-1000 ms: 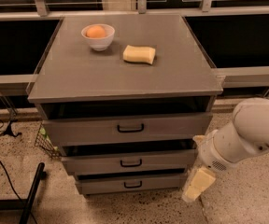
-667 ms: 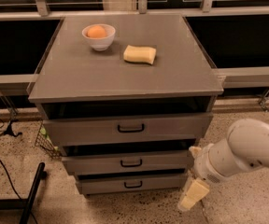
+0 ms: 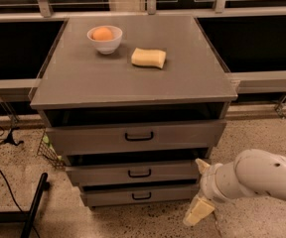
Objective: Open middle drawer
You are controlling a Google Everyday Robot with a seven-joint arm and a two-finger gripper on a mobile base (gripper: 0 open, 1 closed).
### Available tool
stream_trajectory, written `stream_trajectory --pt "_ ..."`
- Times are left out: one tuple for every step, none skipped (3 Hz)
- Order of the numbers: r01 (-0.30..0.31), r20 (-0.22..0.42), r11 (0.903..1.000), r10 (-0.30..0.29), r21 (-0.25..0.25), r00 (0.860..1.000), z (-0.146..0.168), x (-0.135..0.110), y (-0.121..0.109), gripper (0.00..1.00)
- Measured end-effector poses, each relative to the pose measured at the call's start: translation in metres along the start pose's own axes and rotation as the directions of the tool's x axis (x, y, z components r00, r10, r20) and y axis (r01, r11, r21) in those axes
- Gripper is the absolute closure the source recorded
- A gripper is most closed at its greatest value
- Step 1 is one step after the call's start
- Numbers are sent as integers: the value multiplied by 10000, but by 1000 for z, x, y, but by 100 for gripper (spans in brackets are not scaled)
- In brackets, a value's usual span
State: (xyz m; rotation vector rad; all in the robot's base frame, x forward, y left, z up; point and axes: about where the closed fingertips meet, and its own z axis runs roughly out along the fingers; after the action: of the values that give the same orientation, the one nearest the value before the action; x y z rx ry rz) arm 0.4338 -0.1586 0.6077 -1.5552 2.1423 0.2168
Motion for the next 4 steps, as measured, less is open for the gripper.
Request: stream_trajectory --pt "0 0 10000 0 1 10000 0 0 0 0" --pt "221 156 9985 -229 505 9996 28 7 -11 0" --pt "323 420 9966 -356 763 9985 58 10 -22 0" --pt "332 652 9965 -382 769 9971 87 8 -35 0"
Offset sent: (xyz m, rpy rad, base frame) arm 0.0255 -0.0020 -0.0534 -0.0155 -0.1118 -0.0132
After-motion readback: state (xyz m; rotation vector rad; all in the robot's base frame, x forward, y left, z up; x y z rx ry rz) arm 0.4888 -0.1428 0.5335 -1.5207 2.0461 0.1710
